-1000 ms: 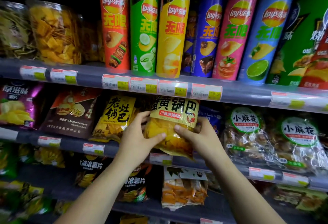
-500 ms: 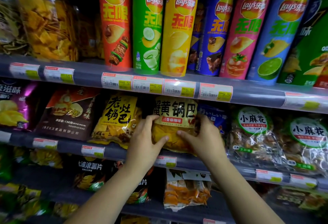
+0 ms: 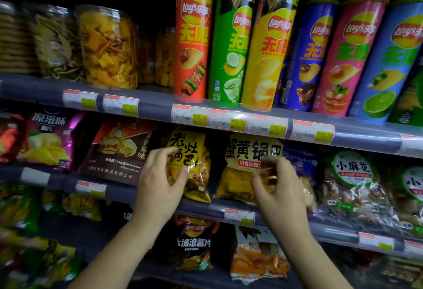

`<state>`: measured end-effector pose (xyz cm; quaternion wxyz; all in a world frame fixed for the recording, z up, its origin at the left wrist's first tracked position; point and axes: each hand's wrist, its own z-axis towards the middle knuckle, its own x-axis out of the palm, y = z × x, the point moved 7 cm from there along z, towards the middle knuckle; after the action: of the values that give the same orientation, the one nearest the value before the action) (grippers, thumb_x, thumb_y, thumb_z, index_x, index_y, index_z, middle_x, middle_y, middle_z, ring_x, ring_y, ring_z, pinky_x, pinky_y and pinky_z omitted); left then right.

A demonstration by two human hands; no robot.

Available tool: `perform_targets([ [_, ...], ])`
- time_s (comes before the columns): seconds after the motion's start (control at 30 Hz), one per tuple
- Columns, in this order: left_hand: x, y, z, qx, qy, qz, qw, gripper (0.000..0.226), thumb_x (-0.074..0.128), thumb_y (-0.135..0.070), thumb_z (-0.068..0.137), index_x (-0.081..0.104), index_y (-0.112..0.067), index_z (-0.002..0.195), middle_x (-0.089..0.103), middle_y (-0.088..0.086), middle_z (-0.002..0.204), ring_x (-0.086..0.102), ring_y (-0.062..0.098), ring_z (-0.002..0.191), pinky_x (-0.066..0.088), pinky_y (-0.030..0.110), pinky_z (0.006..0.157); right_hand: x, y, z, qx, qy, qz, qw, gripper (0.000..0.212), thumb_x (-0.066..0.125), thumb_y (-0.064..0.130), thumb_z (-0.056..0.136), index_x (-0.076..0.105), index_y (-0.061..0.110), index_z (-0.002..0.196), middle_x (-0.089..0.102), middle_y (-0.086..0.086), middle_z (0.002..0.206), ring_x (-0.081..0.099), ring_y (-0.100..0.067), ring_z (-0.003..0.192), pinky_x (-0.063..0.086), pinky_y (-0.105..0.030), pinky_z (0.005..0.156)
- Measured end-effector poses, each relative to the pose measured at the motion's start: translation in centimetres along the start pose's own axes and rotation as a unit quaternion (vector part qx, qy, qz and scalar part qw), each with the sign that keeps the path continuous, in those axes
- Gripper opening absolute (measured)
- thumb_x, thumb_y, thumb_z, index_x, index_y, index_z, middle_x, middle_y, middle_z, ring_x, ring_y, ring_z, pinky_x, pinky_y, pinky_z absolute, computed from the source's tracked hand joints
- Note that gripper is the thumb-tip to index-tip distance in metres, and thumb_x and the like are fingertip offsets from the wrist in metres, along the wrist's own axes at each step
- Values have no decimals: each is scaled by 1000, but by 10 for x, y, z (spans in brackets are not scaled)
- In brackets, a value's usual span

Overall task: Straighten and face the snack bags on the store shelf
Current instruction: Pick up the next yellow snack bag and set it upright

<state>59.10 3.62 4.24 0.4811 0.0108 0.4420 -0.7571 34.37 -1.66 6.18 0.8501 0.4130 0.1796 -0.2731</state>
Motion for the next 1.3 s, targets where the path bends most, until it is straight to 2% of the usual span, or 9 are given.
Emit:
perform_targets([
  [0.13,-9,50,22,-87,59,70,992,60,60,-42,93,42,-14,142,50,8,144,48,28,131,41,41,107,77,44,-6,-20,129,7,991,51,65,29,95,47,15,140,61,-2,129,61,-20,119,48,-29,98],
  [0.23,2,70,32,-116,126,87,981,73,54,-53,93,35,-11,149,51,9,149,48,29,136,39,41,108,124,51,-8,54,190,18,980,69,66,32,93,34,10,150,54,-11,142,54,-28,131,44,-32,104],
  [0.37,7,76,44,-115,158,91,977,72,53,-58,91,45,-11,145,62,8,137,57,29,126,46,38,99,140,46,-6,155,174,46,971,60,67,30,91,40,8,140,62,-14,134,62,-32,122,50,-33,90],
  [0.53,6,78,48,-145,148,-60,976,51,68,-45,87,63,-15,128,73,-1,113,68,17,100,50,26,77,125,47,-3,147,112,40,982,59,70,29,93,43,10,143,67,-9,132,65,-28,119,45,-26,81],
  [0.7,-3,75,41,-201,141,-226,943,44,79,-38,80,68,-22,120,75,-2,111,72,14,99,58,37,91,100,54,-9,123,76,87,986,58,74,31,91,49,17,142,69,1,127,65,-13,105,51,-18,80],
  [0.87,-12,65,12,-236,191,-288,908,63,85,-49,64,58,-35,119,75,-1,110,75,17,98,59,44,90,82,53,-29,120,112,158,974,53,77,26,89,51,23,136,66,13,120,65,7,92,55,-9,67],
  [1.07,-28,56,-21,-268,167,-337,887,72,90,-37,54,57,-28,118,80,-2,100,77,16,91,56,36,82,76,43,-39,166,196,260,931,63,76,43,84,49,21,137,64,16,114,66,0,93,54,-8,60],
  [1.17,-30,48,-33,-267,177,-339,884,77,95,-34,55,59,-29,123,80,-6,104,76,12,95,55,38,90,83,41,-38,203,257,321,888,79,74,64,70,59,19,133,76,5,116,75,-15,101,61,-30,85],
  [1.3,-37,45,-49,-279,218,-380,855,83,95,-36,54,59,-25,129,76,7,118,72,25,109,51,49,99,91,33,-41,230,312,433,814,63,83,42,76,65,9,126,80,-14,114,77,-32,105,57,-53,100],
])
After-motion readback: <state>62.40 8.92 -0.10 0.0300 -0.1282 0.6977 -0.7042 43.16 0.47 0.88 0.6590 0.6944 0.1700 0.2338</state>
